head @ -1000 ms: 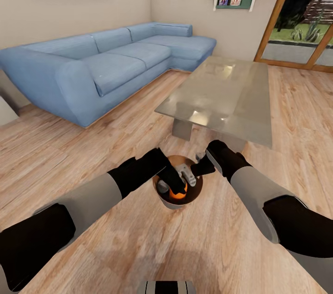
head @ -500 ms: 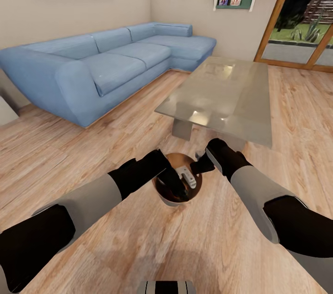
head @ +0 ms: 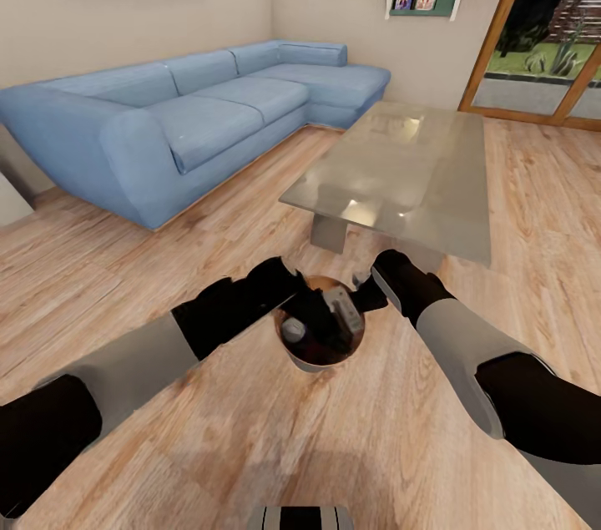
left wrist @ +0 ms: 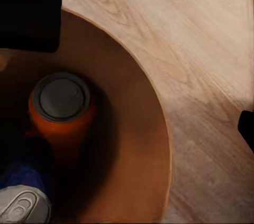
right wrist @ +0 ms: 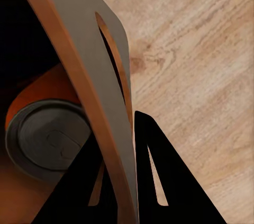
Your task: Put the three can of soda from the living room inside the tash can in the kitchen.
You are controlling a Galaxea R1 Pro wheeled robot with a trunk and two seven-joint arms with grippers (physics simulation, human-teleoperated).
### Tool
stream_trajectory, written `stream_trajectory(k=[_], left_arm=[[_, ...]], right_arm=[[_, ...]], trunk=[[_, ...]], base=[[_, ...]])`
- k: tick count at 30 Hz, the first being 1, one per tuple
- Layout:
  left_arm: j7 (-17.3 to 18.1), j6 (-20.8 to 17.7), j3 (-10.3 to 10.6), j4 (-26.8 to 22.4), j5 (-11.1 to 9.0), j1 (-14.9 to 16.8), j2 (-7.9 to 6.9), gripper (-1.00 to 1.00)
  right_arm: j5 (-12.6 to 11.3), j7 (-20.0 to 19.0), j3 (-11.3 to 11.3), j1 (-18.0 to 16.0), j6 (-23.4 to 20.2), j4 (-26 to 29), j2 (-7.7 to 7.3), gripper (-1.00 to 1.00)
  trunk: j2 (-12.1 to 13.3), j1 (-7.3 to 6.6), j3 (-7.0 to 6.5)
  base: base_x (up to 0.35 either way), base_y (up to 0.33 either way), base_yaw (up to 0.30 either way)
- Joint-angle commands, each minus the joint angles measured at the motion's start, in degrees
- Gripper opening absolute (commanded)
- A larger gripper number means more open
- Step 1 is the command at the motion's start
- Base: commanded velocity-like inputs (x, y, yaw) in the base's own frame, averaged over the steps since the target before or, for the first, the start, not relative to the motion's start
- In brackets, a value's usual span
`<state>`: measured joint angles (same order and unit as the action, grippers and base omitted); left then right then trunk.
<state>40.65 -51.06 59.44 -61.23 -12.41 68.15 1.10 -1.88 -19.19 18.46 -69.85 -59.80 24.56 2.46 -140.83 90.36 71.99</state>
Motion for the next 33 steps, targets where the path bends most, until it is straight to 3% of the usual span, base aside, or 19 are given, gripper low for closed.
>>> stream_trajectory(k=[1,6,7,8,9,13,15,16,17,18,19,21,22,24,26,27,28,30,33], left_arm=[[0.21,-0.27,-0.54,-1.90,-0.07,-0.01,-1.09,1.00],[1.67,-2.23,-7.58,-12.25,-0.26,-0.08,-8.14,1.00],[2.87,-2.66,-11.62,-16.68,-0.30,-0.10,-12.15,1.00],[3.22,-2.78,-12.74,-17.97,-0.30,-0.10,-13.46,1.00],[3.72,-3.06,-14.43,-20.14,-0.28,-0.24,-15.96,1.00],[3.96,-2.95,-17.58,-23.38,-0.11,-2.09,-21.25,1.00],[3.26,-2.61,-21.29,-24.00,0.18,-4.57,-23.07,1.00],[1.43,-1.47,-24.50,-24.15,0.57,-7.00,-23.70,1.00],[0.02,-0.44,-26.18,-24.19,0.92,-8.40,-23.86,1.00],[-8.95,5.61,-32.58,-23.12,2.33,-14.77,-24.07,1.00],[-15.29,9.39,-35.22,-21.50,2.70,-18.20,-24.04,1.00],[-22.35,13.66,-37.15,-19.30,2.81,-21.50,-23.72,1.00],[-29.19,18.46,-38.42,-16.63,2.78,-24.39,-23.16,1.00],[-37.78,26.21,-39.55,-11.99,2.55,-27.68,-22.10,1.00],[-41.85,31.77,-40.00,-8.31,2.40,-29.41,-21.50,1.00],[-44.61,37.33,-40.26,-4.39,2.25,-30.97,-21.07,1.00],[-47.46,47.45,-40.45,2.53,2.18,-33.80,-20.36,1.00],[-48.25,51.64,-40.44,5.26,2.20,-34.90,-19.71,1.00],[-49.02,57.14,-40.48,9.12,2.34,-36.29,-17.38,1.00]], right_arm=[[-1.71,-0.41,-0.22,-0.02,-0.20,0.02,0.01,-1.00],[-1.71,-0.41,-0.22,-0.02,-0.20,-0.01,0.00,-1.00],[-1.72,-0.41,-0.24,-0.02,-0.20,-0.02,0.00,-1.00],[-1.70,-0.41,-0.25,-0.02,-0.20,-0.03,0.00,-1.00],[-1.71,-0.41,-0.25,-0.02,-0.20,-0.03,0.00,-1.00],[-1.71,-0.41,-0.26,-0.02,-0.20,-0.02,0.00,-1.00],[-1.71,-0.41,-0.26,-0.02,-0.20,-0.03,0.00,-1.00],[-1.70,-0.41,-0.29,-0.02,-0.20,-0.03,0.00,-1.00],[-1.69,-0.41,-0.32,-0.02,-0.20,-0.04,0.00,-1.00],[-1.71,-0.41,-0.47,0.02,-0.20,0.00,-0.08,-1.00],[-1.70,-0.41,-0.54,0.04,-0.20,-0.02,-0.23,-1.00],[-1.71,-0.41,-0.60,0.05,-0.20,-0.06,-0.40,-1.00],[-1.70,-0.41,-0.95,0.05,-0.20,-0.32,-0.66,-1.00],[-1.67,-0.41,-2.30,0.06,-0.20,-1.22,-1.45,-1.00],[-1.65,-0.41,-3.49,0.06,-0.20,-1.96,-2.44,-1.00],[-1.65,-0.41,-4.70,0.06,-0.20,-2.52,-3.65,-1.00],[-1.67,-0.46,-6.51,0.06,-0.20,-3.35,-6.48,-1.00],[-1.69,-0.47,-7.26,0.03,-0.20,-3.96,-8.22,-1.00],[-1.71,-1.26,-9.61,-0.04,-0.20,-6.20,-13.04,-1.00]], trunk=[[0.00,0.00,0.00],[0.00,0.00,0.00],[0.00,0.00,0.00],[0.00,0.00,0.00],[0.00,0.00,0.00],[0.00,0.00,0.00],[0.00,0.00,0.00],[0.00,0.00,0.00],[0.00,0.00,0.00],[0.00,0.00,0.00],[0.00,0.00,0.00],[0.00,0.00,0.00],[0.00,0.00,0.00],[0.00,0.00,0.00],[0.00,0.00,0.00],[0.00,0.00,0.00],[0.00,0.00,0.00],[0.00,0.00,0.00],[0.00,0.00,0.00]], base=[[0.000,0.000,0.000],[0.000,0.000,0.000],[0.000,0.000,0.000],[0.000,0.000,0.000],[0.000,0.000,0.000],[0.000,0.000,0.000],[0.000,0.000,0.000],[0.000,0.000,0.000],[0.000,0.000,0.000],[0.000,0.000,0.000],[0.000,0.000,0.000],[0.000,0.000,0.000],[0.000,0.000,0.000],[0.000,0.000,0.000],[0.000,0.000,0.000],[0.000,0.000,0.000],[0.000,0.000,0.000],[0.000,0.000,0.000],[0.000,0.000,0.000]])
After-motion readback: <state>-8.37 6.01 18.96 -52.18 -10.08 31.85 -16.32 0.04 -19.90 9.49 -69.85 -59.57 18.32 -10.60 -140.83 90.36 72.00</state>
